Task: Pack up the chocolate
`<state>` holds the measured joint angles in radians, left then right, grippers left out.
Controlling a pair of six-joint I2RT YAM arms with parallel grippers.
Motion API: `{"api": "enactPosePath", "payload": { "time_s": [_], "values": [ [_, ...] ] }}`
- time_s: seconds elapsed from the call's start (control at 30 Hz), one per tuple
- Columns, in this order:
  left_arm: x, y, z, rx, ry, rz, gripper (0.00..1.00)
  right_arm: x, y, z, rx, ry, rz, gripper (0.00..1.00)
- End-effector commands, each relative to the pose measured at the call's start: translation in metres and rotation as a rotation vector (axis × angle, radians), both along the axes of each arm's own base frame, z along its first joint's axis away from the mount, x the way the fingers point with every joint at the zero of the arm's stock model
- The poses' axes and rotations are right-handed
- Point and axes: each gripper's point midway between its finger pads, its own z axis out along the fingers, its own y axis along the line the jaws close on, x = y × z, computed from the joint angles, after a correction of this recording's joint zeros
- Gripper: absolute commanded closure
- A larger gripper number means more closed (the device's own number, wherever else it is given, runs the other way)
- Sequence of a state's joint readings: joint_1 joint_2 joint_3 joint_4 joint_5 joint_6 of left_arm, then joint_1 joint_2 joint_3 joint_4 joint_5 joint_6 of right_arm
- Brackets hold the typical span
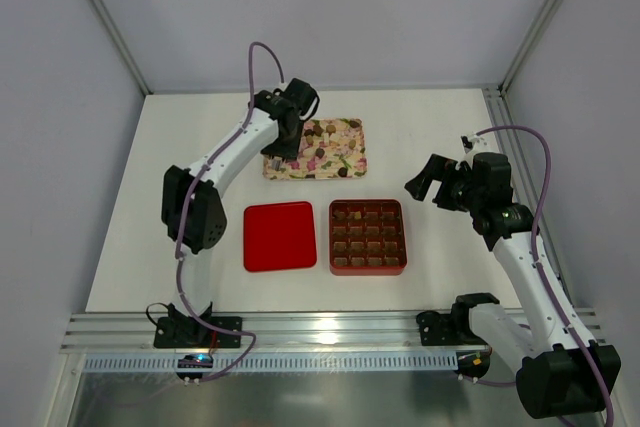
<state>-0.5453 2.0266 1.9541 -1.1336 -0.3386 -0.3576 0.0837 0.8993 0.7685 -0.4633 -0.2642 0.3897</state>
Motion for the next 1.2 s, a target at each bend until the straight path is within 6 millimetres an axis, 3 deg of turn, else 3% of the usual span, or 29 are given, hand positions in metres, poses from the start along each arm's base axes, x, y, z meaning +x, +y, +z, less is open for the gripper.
{"api": "enactPosePath", "payload": {
  "time_s": [0.0, 0.6, 0.97, 1.17],
  "values": [
    [0.012, -0.005, 0.006, -0.027, -0.035, -0.011, 0.58, 0.005, 0.001, 0.007, -0.003, -0.038, 0.012, 0.00],
    [0.007, -0.011, -0.008, -0.054, 0.001, -0.024, 0.68, 0.006, 0.001, 0.005, -0.003, -0.032, 0.013, 0.00],
    [0.008, -0.014, -0.016, -0.051, 0.022, -0.032, 0.67, 0.006, 0.002, 0.005, -0.005, -0.033, 0.016, 0.00],
    [0.009, -0.013, -0.004, -0.062, -0.001, -0.030, 0.77, 0.005, 0.001, 0.005, -0.005, -0.031, 0.015, 0.00]
  ]
}}
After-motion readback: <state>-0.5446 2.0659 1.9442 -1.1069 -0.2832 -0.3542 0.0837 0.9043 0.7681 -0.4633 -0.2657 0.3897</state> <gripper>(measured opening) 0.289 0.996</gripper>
